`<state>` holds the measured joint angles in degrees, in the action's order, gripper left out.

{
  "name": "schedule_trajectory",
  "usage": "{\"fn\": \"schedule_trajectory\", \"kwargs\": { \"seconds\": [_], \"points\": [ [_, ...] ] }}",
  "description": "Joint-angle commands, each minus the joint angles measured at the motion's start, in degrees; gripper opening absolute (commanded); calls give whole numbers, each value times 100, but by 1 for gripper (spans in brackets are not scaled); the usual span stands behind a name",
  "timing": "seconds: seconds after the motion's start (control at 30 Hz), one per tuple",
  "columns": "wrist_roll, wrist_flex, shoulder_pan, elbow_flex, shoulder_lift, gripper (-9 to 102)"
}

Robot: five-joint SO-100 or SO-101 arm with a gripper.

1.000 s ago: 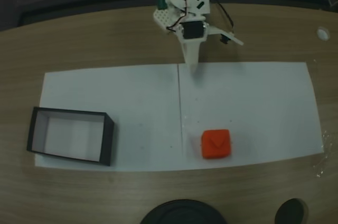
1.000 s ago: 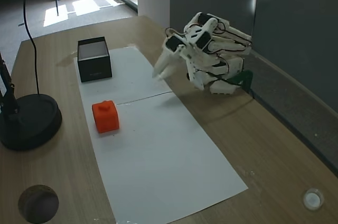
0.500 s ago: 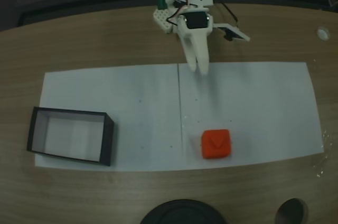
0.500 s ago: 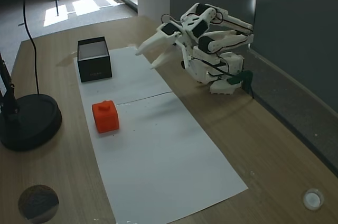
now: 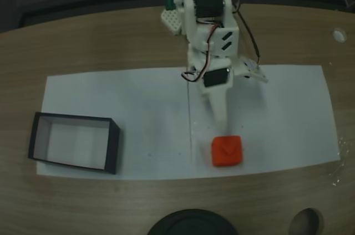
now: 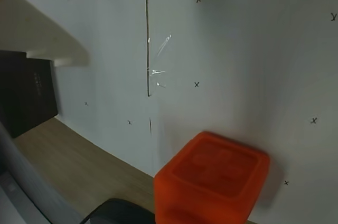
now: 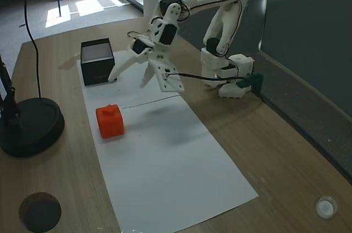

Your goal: Grab a orange square and put it in the box.

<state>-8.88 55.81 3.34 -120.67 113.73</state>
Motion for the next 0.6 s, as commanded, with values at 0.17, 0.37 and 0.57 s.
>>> {"fn": "schedule_trajectory", "kwargs": {
  "seconds": [0.17,0.37,0.57],
  "points": [
    [62,809,220,2391,-1538,41],
    [9,1362,475,3595,-2241,41],
    [9,1389,598,3894,-3006,41]
  ]
}}
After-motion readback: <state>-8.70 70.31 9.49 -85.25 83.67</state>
